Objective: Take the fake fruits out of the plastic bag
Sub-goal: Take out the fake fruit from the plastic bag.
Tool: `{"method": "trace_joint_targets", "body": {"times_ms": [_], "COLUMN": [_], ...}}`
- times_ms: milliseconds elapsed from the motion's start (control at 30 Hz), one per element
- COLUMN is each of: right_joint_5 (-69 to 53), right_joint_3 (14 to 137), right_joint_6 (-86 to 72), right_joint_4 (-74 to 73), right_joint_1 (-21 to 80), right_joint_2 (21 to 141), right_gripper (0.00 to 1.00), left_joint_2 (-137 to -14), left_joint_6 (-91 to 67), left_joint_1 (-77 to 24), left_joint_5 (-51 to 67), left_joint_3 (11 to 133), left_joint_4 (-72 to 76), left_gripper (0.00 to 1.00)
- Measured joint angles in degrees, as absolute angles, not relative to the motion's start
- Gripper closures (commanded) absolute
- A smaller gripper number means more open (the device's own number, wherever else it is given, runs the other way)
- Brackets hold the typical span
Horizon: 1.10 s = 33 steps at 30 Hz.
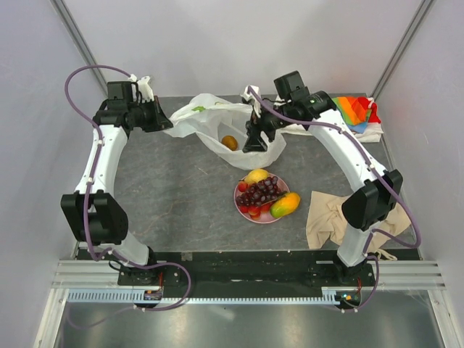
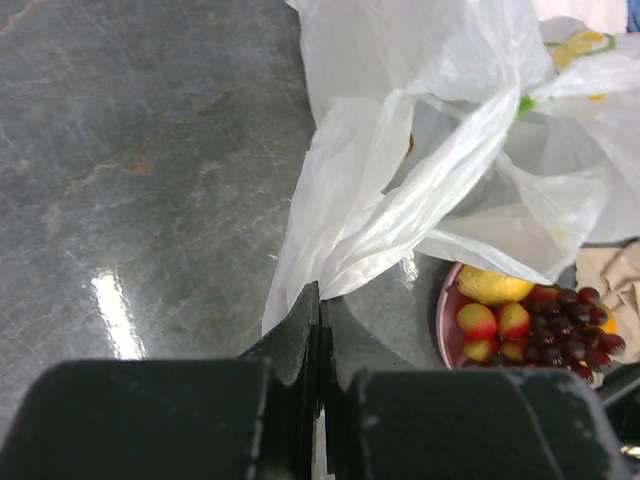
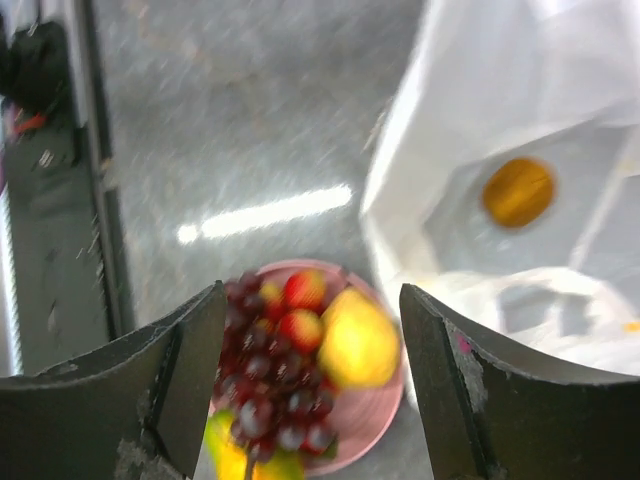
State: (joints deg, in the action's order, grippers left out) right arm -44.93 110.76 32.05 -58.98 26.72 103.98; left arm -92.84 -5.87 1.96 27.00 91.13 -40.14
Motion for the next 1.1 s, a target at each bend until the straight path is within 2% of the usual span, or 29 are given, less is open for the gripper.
{"method": "trace_joint_targets", "body": {"times_ms": [133,333,567,933,1100], "right_joint_5": [-40.49,-30.57,-22.59,-18.02,-17.67], "right_joint_3": [113.86,120.60,121.86,115.70,102.91], "right_joint_6": [26.52,21.78,19.16,15.66,15.42], "right_joint_4": [-50.15,-39.13,-36.77,-34.17,-32.36], "right_joint_1": [27.97,31.55,34.52,35.24,34.98], "right_joint_2": [107.13,121.71,133.01,128.05,120.75], "right_gripper": [0.29,0.31,0.30,0.26,0.22], "left_joint_2": [-89.21,-82.26,-78.91,-76.42,-76.42], "left_joint_6": [-5.87,-5.89,-4.97,1.50,4.56], "left_joint_1": [1.89,1.80,1.80,1.80,1.80], "left_joint_5": [30.20,32.51,30.79,25.61,22.81], "left_joint_3": [88.36,80.62,73.10,68.77,67.72], "left_joint_4": [-40.84,-42.65,-46.94,-50.63,-51.40], "left_gripper": [0.98,0.98,0.98,0.98,0.99]}}
